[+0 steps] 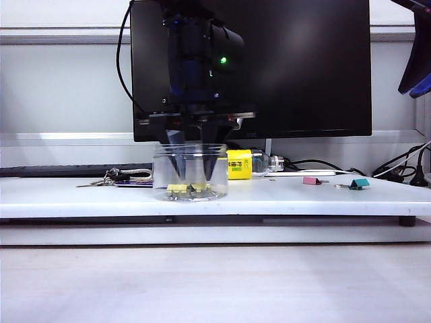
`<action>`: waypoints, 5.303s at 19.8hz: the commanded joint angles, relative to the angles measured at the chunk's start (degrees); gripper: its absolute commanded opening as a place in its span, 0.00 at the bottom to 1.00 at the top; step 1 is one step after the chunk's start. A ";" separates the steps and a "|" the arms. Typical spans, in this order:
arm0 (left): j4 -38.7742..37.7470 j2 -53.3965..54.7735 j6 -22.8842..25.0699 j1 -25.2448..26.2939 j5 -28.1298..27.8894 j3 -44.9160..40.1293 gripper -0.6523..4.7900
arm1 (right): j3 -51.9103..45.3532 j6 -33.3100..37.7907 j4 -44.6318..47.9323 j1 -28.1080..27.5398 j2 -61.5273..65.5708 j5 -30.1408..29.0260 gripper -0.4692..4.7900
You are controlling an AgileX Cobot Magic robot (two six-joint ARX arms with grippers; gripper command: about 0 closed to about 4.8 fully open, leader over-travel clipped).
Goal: Take the clips out of the round transparent plastic box and place them on the table.
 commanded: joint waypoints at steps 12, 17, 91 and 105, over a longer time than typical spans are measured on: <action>2.27 -0.24 0.15 -0.11 2.19 0.33 0.51 | 0.11 0.11 1.38 0.04 -0.15 -0.31 0.25; 4.33 0.15 2.75 -0.52 2.38 0.28 0.49 | 0.11 0.11 1.49 0.04 -0.15 -0.31 0.25; 2.36 -11.98 16.87 -4.20 -3.26 0.35 0.40 | -0.22 0.48 2.08 0.15 1.51 -5.46 0.25; 1.60 -27.45 18.16 2.21 -0.24 0.31 0.40 | -1.75 0.74 11.74 4.22 4.79 -20.76 0.28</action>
